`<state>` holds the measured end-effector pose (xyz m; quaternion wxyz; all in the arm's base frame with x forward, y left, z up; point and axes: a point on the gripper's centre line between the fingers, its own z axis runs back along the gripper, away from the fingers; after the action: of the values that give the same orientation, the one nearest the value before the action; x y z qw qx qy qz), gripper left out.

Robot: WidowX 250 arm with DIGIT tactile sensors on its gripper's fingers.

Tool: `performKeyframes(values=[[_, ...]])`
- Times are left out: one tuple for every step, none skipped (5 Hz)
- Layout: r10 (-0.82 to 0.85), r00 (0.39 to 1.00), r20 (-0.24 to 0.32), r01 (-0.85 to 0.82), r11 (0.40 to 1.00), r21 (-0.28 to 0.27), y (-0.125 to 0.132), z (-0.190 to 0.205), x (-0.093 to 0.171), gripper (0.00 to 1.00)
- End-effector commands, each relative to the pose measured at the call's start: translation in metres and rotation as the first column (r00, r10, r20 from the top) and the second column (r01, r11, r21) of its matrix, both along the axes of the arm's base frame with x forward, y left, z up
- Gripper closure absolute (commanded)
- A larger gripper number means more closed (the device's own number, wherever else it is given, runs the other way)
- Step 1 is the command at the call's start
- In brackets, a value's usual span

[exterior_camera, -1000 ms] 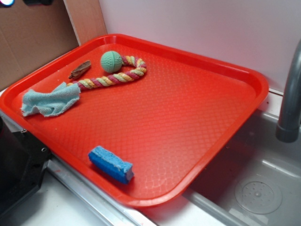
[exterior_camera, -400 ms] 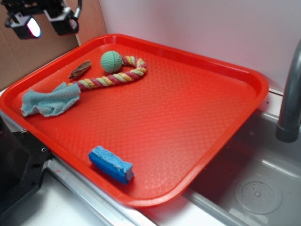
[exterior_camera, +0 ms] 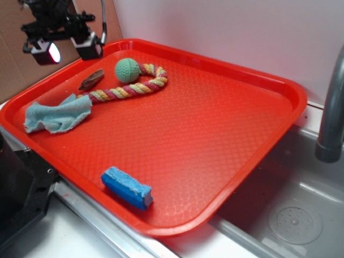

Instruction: Grab the wood chip.

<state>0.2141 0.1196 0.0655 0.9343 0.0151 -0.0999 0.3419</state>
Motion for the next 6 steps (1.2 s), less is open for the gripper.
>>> performKeyframes(values=[[-0.025,1.000,0.007,0.025,0.999,-0.028,0.011,-0.023,0.008,0.00],[-0.033,0.999,0.000,0.033,0.999,-0.028,0.010,-0.030,0.009,0.00],[-0.027,1.000,0.015,0.027,0.998,-0.050,0.010,-0.034,0.008,1.00],[-0.024,1.000,0.009,0.024,0.999,-0.045,0.011,-0.036,0.008,1.00],[-0.024,1.000,0.001,0.024,0.999,-0.044,0.011,-0.039,0.007,1.00],[-0.024,1.000,-0.004,0.023,0.999,-0.043,0.009,-0.042,0.004,1.00]])
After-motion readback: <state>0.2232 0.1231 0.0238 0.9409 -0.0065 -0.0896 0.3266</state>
